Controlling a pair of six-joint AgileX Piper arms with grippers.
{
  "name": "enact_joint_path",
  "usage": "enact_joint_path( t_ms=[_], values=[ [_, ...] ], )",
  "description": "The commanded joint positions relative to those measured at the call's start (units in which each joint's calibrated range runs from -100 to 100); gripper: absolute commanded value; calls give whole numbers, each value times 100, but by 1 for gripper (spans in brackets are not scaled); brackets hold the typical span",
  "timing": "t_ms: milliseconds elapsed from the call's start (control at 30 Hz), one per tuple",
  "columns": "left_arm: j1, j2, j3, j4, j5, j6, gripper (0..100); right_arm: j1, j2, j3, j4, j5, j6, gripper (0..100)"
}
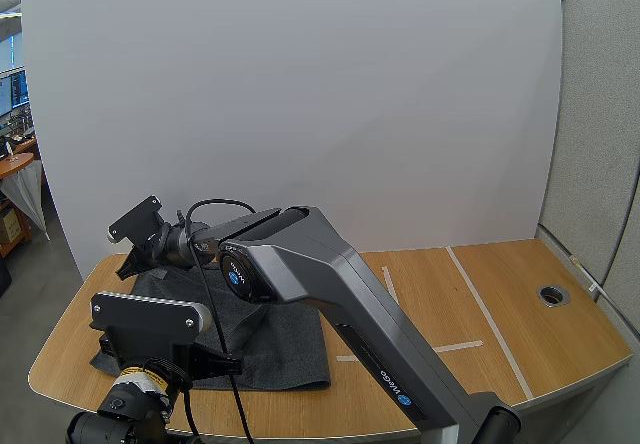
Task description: Fold the towel
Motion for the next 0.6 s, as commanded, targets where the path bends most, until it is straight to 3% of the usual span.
enact_joint_path(
  t_ms=[0,33,67,133,400,567],
  values=[
    [-3,-31,0,-93,-125,-16,0,-5,-54,-43,-24,-105,-6,25],
    [-3,-31,0,-93,-125,-16,0,-5,-54,-43,-24,-60,-6,43],
    [-3,-31,0,-93,-125,-16,0,-5,-54,-43,-24,-60,-6,50],
    [-3,-31,0,-93,-125,-16,0,-5,-54,-43,-24,-60,-6,100],
    [-3,-31,0,-93,-125,-16,0,-23,-194,-43,-195,-60,-24,100],
    [-3,-31,0,-93,-125,-16,0,-100,-675,-43,-145,612,-24,100]
  ],
)
